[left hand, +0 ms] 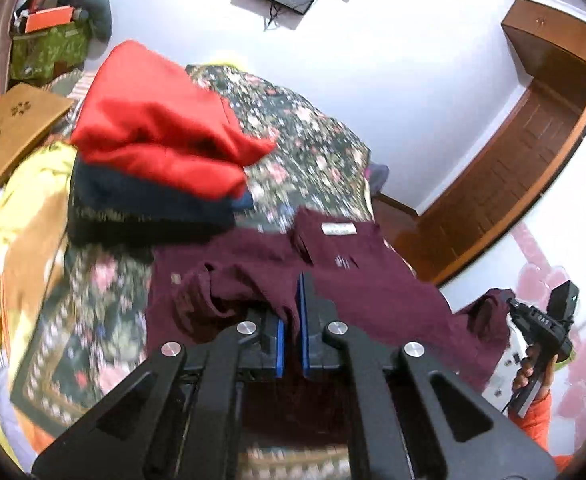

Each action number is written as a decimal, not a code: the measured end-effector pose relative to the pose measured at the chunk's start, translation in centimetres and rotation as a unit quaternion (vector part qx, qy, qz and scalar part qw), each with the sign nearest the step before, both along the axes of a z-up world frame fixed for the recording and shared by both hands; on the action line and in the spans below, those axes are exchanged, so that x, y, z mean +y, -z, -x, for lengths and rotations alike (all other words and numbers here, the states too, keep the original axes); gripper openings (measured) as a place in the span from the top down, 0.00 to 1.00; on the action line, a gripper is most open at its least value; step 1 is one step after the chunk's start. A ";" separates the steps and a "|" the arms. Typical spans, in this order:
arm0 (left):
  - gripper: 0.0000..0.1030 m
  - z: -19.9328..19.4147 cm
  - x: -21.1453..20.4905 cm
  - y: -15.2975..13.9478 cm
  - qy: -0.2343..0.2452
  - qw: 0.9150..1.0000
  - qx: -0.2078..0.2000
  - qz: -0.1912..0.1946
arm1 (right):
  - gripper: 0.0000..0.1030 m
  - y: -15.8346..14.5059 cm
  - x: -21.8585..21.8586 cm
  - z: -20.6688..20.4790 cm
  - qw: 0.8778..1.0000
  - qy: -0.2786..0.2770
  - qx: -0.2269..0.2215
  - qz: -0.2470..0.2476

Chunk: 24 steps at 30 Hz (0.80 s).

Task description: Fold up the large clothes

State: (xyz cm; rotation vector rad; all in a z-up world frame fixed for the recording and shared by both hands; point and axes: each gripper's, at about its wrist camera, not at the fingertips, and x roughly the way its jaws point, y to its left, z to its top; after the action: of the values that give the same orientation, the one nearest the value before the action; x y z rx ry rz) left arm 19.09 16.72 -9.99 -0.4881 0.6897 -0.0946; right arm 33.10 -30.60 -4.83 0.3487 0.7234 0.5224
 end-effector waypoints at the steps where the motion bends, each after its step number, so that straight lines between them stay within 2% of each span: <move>1: 0.96 -0.9 0.3 0.2 -0.003 1.000 0.001 -0.002 | 0.94 0.2 0.3 -1.3 1.000 0.006 0.001 0.004; 5: 0.96 -5.7 0.7 0.8 -0.012 1.000 0.003 -0.018 | 0.94 1.7 0.7 -5.8 1.000 0.023 0.018 0.012; 10: 0.96 -11.4 1.0 3.5 -0.024 0.998 0.040 -0.040 | 0.94 4.7 1.4 -10.6 0.997 0.038 0.064 0.032; 16: 0.95 -14.2 -0.3 6.9 -0.018 0.991 0.101 -0.085 | 0.93 6.9 2.3 -12.1 0.991 0.026 0.099 0.087; 18: 0.84 -14.2 -0.6 7.3 -0.013 0.989 0.113 -0.095 | 0.91 6.7 2.4 -11.9 0.989 0.022 0.107 0.101; 21: 0.74 -13.4 -1.3 6.7 -0.006 0.987 0.117 -0.115 | 0.76 5.5 2.9 -11.2 0.985 0.019 0.099 0.139; 23: 0.65 -12.8 -1.9 5.9 -0.001 0.985 0.113 -0.130 | 0.62 4.2 3.2 -10.3 0.983 0.024 0.075 0.164; 24: 0.60 -12.6 -2.2 5.6 0.001 0.985 0.109 -0.134 | 0.59 3.4 3.3 -9.6 0.984 0.022 0.060 0.169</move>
State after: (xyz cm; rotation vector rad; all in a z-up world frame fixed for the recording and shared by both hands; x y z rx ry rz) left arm 31.64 14.57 -15.54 -0.2397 0.9032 0.0503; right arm 42.65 -27.31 -8.25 0.0783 0.9031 0.3306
